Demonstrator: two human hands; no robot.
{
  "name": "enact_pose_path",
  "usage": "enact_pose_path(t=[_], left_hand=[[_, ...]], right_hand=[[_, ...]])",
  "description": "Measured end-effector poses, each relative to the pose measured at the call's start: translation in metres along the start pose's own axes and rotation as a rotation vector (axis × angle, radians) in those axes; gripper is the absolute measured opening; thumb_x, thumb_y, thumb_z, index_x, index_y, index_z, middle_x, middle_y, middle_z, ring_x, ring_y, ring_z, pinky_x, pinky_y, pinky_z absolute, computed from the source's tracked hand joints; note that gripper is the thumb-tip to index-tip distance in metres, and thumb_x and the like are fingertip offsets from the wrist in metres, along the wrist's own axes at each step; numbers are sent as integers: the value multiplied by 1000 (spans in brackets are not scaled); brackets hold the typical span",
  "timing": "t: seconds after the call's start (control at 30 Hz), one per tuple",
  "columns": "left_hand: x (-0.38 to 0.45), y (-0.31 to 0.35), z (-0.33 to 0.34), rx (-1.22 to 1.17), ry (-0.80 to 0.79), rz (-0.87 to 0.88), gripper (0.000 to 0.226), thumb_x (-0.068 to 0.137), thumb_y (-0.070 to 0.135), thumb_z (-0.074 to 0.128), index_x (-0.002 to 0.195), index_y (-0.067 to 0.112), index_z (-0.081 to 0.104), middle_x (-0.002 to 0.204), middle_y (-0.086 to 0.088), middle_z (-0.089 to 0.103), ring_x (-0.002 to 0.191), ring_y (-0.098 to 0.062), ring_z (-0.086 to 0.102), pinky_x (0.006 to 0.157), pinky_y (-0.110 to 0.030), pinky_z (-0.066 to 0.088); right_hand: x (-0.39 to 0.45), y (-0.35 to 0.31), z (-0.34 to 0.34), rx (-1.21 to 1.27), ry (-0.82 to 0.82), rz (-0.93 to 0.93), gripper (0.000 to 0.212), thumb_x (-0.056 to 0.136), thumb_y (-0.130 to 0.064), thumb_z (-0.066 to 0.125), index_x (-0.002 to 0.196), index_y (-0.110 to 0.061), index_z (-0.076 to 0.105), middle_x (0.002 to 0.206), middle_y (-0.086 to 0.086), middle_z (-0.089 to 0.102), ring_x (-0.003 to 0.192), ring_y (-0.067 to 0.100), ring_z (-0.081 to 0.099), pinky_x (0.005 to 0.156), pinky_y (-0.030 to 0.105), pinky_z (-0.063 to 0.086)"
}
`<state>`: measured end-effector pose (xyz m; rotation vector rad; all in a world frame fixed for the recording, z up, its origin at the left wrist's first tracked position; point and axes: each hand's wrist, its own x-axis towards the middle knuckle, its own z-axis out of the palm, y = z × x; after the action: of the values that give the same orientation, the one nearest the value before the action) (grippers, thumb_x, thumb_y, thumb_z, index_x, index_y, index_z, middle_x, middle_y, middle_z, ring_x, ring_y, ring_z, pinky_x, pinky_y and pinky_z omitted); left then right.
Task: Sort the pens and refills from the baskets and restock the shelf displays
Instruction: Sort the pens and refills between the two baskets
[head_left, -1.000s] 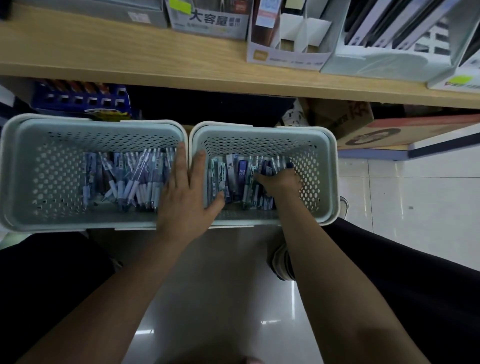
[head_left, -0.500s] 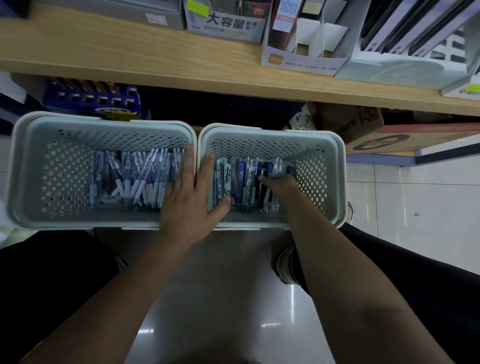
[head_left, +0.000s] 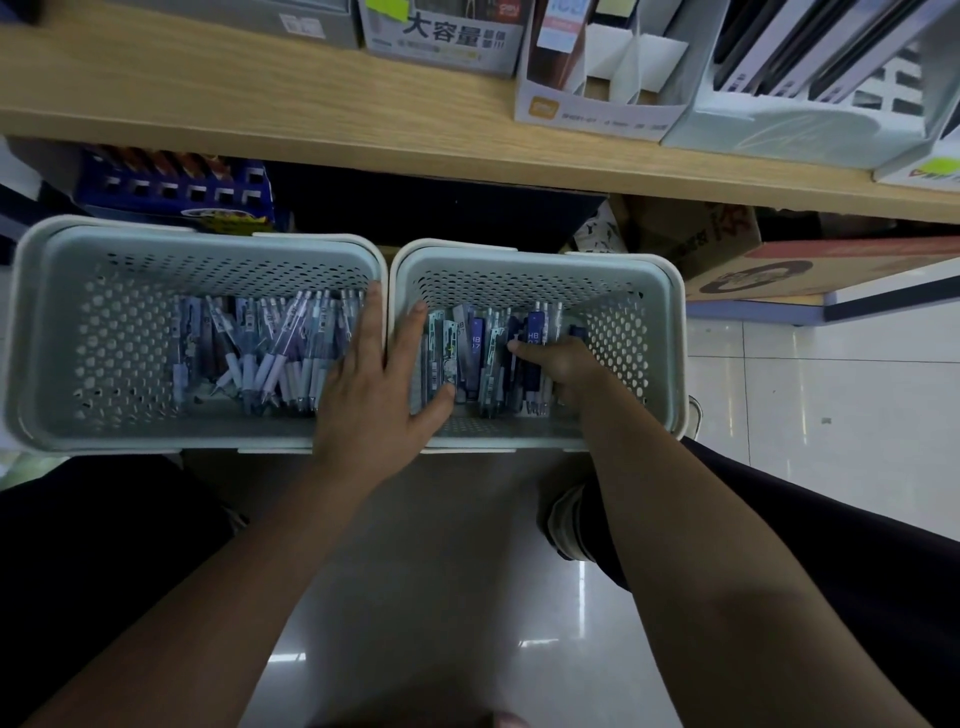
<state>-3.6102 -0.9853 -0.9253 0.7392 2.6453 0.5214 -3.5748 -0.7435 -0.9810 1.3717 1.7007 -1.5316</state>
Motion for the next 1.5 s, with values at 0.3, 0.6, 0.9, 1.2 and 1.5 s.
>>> enact_pose_path(t=[0.3, 0.6, 0.9, 1.2, 1.5], left_hand=[[-1, 2, -3, 3, -23, -19, 86, 93, 62, 42, 161, 32, 0, 167, -4, -22, 155, -31, 6, 112, -55, 33], [-6, 17, -29, -190, 11, -55, 76, 93, 58, 51, 157, 25, 27, 169, -3, 3, 155, -24, 6, 119, -51, 21], [-28, 44, -67, -665, 150, -179, 43, 77, 28, 84, 117, 18, 70, 103, -5, 61, 87, -16, 61, 76, -26, 47], [-28, 34, -81, -780, 45, -204, 6, 86, 21, 76, 88, 27, 75, 83, -2, 68, 82, -23, 69, 74, -34, 56], [-21, 29, -72, -1071, -127, -377, 24, 93, 13, 70, 110, 29, 67, 107, 0, 71, 94, -14, 70, 64, -19, 54]], right_hand=[[-12, -2, 11, 239, -185, -35, 64, 83, -18, 80, 135, 7, 52, 139, 17, 57, 132, 32, 52, 115, 44, 37], [-75, -30, 36, 337, -465, -193, 14, 97, -12, 61, 108, -3, 62, 94, 9, 68, 86, 20, 68, 78, 33, 58], [-162, -55, 61, 462, -476, -280, 31, 103, -22, 52, 116, 4, 62, 100, 14, 73, 94, 22, 71, 79, 31, 56], [-172, -46, 58, 511, -551, -264, 34, 103, -3, 40, 129, 17, 52, 113, 27, 67, 97, 30, 70, 82, 38, 60], [-141, -33, 55, 480, -435, -234, 37, 97, -8, 60, 128, 11, 56, 124, 29, 64, 112, 39, 65, 91, 48, 57]])
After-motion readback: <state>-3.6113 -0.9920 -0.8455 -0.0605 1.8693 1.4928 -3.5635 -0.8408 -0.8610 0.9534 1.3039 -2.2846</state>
